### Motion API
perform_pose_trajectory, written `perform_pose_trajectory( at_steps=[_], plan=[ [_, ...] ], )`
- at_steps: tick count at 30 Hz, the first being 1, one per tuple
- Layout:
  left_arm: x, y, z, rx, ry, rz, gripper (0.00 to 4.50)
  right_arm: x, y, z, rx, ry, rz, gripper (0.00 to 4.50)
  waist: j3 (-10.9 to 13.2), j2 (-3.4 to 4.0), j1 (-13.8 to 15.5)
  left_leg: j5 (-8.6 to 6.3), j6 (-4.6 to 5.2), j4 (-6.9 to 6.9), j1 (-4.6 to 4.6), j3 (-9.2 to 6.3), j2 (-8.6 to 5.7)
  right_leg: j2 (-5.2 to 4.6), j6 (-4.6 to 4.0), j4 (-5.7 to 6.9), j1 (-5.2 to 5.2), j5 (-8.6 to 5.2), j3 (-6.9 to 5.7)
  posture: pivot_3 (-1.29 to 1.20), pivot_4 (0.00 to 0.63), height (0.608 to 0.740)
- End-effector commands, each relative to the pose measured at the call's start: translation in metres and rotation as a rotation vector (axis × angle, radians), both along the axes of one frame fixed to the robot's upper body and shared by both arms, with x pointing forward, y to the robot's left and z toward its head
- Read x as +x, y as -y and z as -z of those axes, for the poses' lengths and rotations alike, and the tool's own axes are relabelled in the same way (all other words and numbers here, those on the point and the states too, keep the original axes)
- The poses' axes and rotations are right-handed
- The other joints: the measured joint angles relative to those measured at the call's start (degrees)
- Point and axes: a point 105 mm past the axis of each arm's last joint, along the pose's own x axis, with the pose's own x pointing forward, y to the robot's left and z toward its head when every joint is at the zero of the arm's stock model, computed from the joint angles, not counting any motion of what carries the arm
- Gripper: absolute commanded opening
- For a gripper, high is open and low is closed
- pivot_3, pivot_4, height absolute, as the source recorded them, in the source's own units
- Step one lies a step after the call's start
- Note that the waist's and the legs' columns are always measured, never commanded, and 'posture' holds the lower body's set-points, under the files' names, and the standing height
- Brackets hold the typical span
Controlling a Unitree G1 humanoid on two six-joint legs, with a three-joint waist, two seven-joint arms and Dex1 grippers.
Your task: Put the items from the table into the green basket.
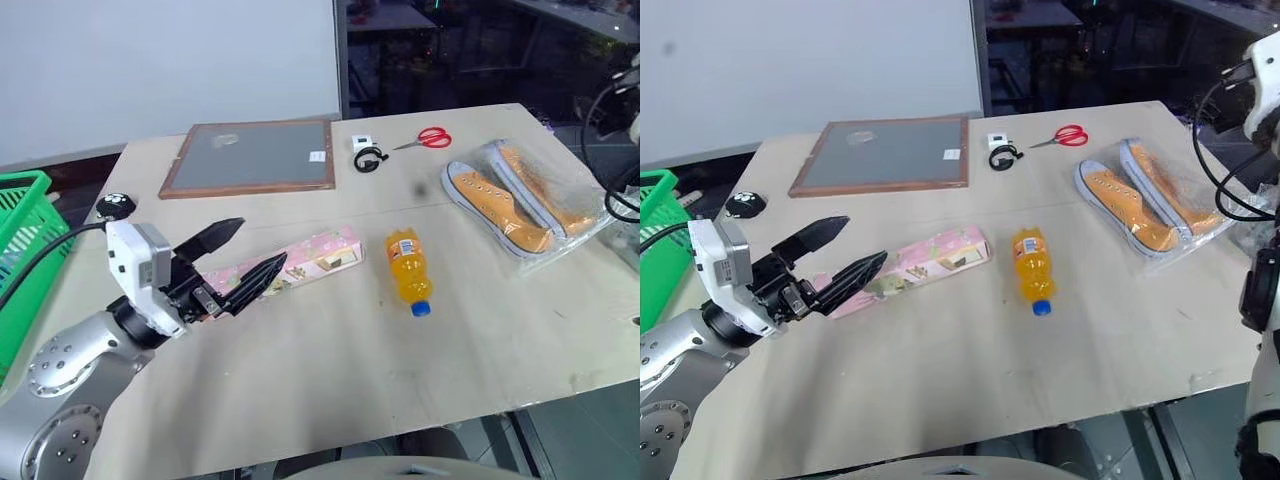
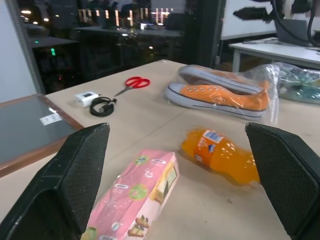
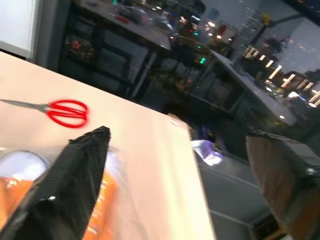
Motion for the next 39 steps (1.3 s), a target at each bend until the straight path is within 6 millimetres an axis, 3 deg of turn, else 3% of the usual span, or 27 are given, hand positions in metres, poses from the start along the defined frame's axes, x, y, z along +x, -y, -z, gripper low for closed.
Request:
perform_pose_trajectory(
  at_steps=[1, 4, 7, 11, 13, 18, 24, 31, 34, 37, 39],
  plan=[
    [-0.001, -0.006, 0.004, 0.055, -0.014, -0.01, 4.5, -0.009, -0.03, 0.0, 0.031, -0.026, -0.249, 4.44, -0.13, -0.01, -0.59, 0.0, 0.0, 0.0, 0.03, 0.0, 0.04, 0.03, 0.01, 0.01, 0.07, 0.0, 0.0, 0.2, 0.0, 0.74],
    [0.004, -0.014, 0.017, 0.136, -0.052, -0.018, 4.5, -0.039, -0.07, 0.035, 0.082, -0.124, -0.58, 4.44, -0.31, -0.17, -0.72, -0.01, 0.01, 0.0, 0.15, -0.02, 0.08, 0.06, 0.01, 0.03, 0.27, 0.0, -0.03, 0.19, 0.0, 0.74],
    [0.016, -0.026, 0.032, 0.275, -0.084, -0.013, 4.5, -0.087, -0.107, 0.067, 0.165, -0.225, -0.835, 4.44, -0.52, -0.11, -0.01, -0.03, 0.08, -0.07, 0.92, -0.25, 0.15, 0.09, 0.09, -0.03, 1.0, -0.07, -0.27, 0.18, 0.0, 0.74],
    [0.037, -0.044, 0.052, 0.494, -0.119, 0.031, 4.5, -0.129, -0.135, 0.104, 0.22, -0.39, -0.925, 4.44, -0.59, 0.12, 0.8, -0.03, 0.07, 0.02, 0.97, -0.21, 0.08, 0.06, 0.26, -0.01, 1.04, -0.26, -0.28, 0.16, 0.0, 0.74],
    [0.05, -0.052, 0.062, 0.602, -0.133, 0.041, 4.5, -0.142, -0.146, 0.109, 0.23, -0.406, -0.967, 4.44, -0.65, 0.06, 0.8, -0.03, 0.07, 0.09, 1.0, -0.14, 0.09, 0.08, 0.15, 0.0, 1.09, -0.35, -0.26, 0.16, 0.0, 0.74],
    [0.077, -0.036, 0.066, 0.644, -0.12, 0.156, 4.5, -0.159, -0.164, 0.107, 0.234, -0.393, -1.047, 4.44, -0.85, -0.25, 0.37, -0.03, 0.06, 0.26, 1.1, -0.01, 0.15, 0.15, 0.17, 0.01, 1.27, -0.32, -0.17, 0.13, 0.0, 0.74],
    [0.096, -0.041, 0.088, 0.767, -0.198, 0.159, 4.5, -0.179, -0.173, 0.095, 0.29, -0.429, -1.162, 4.44, -0.91, -0.35, -0.79, -0.05, 0.1, 0.35, 1.03, -0.09, 0.15, 0.13, 0.4, -0.03, 1.19, -0.15, -0.18, 0.12, 0.0, 0.74],
    [0.119, -0.055, 0.108, 0.838, -0.262, 0.044, 4.5, -0.179, -0.178, 0.095, 0.289, -0.422, -1.163, 4.44, -0.95, -0.43, -0.6, -0.09, 0.17, 0.42, 0.98, -0.1, 0.14, 0.13, 0.46, -0.04, 1.16, -0.16, -0.19, 0.1, 0.0, 0.74],
    [0.118, -0.057, 0.117, 0.854, -0.302, 0.064, 4.5, -0.178, -0.179, 0.095, 0.288, -0.416, -1.16, 4.44, -0.99, -0.41, -0.77, -0.09, 0.18, 0.61, 0.99, -0.12, 0.13, 0.14, 0.49, 0.03, 1.25, -0.14, -0.2, 0.09, 0.0, 0.74],
    [0.104, -0.048, 0.124, 0.8, -0.388, 0.173, 3.77, -0.178, -0.18, 0.096, 0.283, -0.412, -1.158, 4.5, -1.06, -0.39, -1.15, -0.09, 0.18, 0.71, 1.01, -0.09, 0.13, 0.14, 0.38, 0.08, 1.27, -0.2, -0.19, 0.09, 0.0, 0.74],
    [0.099, -0.047, 0.126, 0.799, -0.415, 0.209, 2.89, -0.177, -0.18, 0.097, 0.281, -0.41, -1.158, 4.5, -1.11, -0.39, -1.3, -0.09, 0.18, 0.76, 1.01, -0.09, 0.14, 0.14, 0.36, 0.16, 1.27, -0.21, -0.18, 0.09, 0.0, 0.74]
  ],
)
